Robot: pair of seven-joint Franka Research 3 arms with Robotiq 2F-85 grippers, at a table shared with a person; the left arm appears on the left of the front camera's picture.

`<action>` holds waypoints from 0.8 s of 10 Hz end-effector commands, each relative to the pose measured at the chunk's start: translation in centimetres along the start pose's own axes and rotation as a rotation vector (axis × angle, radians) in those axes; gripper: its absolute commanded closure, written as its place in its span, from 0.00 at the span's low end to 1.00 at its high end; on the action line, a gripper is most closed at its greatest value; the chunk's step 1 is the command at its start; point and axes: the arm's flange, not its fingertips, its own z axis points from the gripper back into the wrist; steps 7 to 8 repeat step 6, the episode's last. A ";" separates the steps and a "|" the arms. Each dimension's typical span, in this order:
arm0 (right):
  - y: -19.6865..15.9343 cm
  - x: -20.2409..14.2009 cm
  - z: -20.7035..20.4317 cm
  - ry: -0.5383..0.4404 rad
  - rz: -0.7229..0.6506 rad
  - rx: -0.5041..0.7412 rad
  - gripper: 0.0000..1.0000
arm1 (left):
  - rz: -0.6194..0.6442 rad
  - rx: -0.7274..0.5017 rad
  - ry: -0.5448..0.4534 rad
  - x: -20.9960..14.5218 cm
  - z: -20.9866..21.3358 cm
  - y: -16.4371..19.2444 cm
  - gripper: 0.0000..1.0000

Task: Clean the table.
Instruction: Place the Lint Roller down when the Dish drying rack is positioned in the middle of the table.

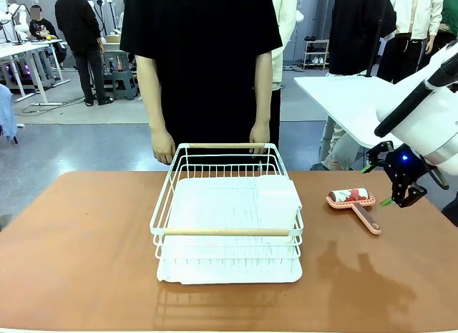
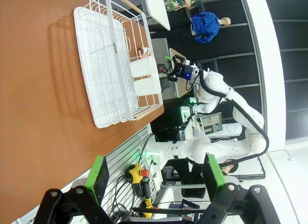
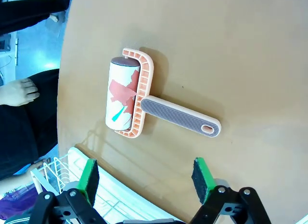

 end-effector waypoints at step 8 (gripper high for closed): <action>-0.3 -0.1 -0.4 -0.007 0.001 0.017 0.00 | -0.022 -0.020 -0.003 -0.1 0.3 0.1 0.00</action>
